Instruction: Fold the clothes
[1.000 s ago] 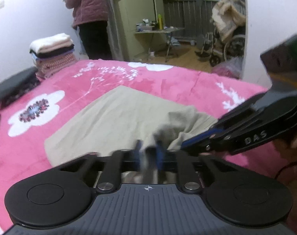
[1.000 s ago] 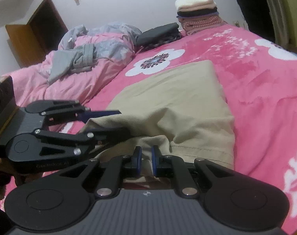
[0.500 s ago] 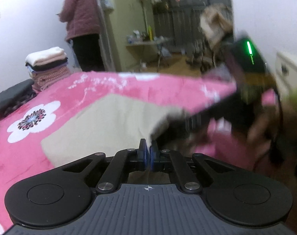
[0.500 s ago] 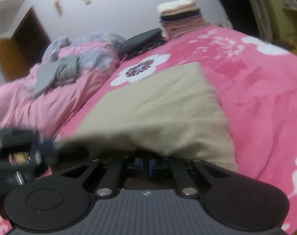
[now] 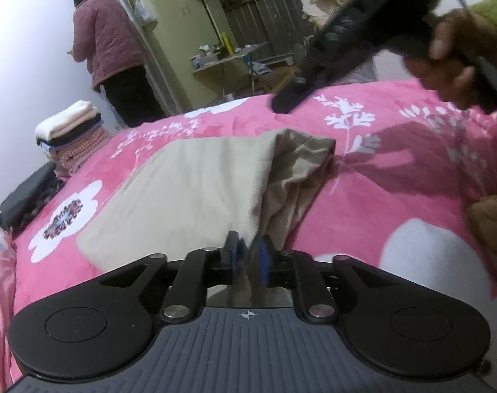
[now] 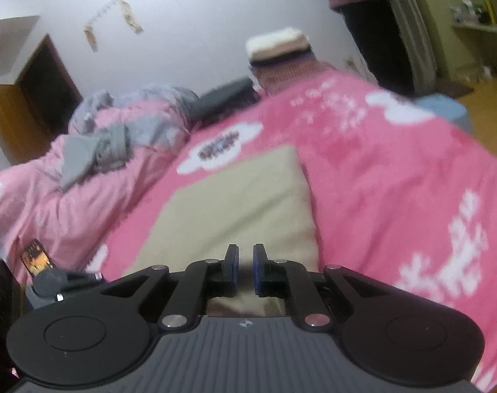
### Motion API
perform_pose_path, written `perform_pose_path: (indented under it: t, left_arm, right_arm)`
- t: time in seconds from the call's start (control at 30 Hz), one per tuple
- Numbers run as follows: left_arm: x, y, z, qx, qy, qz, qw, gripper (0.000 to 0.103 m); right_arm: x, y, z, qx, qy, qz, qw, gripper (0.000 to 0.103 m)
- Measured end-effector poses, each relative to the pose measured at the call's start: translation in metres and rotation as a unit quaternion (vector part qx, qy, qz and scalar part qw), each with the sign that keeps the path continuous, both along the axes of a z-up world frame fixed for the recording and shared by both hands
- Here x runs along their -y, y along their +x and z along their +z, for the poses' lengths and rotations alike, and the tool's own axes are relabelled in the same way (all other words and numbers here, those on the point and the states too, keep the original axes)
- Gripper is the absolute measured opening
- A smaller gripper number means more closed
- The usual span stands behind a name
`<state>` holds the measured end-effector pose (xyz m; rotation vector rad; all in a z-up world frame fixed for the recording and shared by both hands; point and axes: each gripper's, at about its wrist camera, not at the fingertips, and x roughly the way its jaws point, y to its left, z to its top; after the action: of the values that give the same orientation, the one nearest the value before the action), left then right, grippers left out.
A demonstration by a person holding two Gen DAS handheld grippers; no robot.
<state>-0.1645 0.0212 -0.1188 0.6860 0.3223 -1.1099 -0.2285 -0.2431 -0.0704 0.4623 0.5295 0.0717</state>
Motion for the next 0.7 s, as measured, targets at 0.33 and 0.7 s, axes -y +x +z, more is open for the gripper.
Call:
perform_pose_path:
  t: [0.33, 0.7]
  left_arm:
    - [-0.046, 0.022, 0.023, -0.144, -0.057, 0.096, 0.9832, 0.027]
    - [-0.027, 0.028, 0.01, -0.136, -0.032, 0.14, 0.9803, 0.04]
  right_arm:
    - [-0.002, 0.038, -0.039, -0.045, -0.016, 0.074, 0.996, 0.03]
    - [0.002, 0.036, -0.042, -0.041, 0.002, 0.067, 0.997, 0.03]
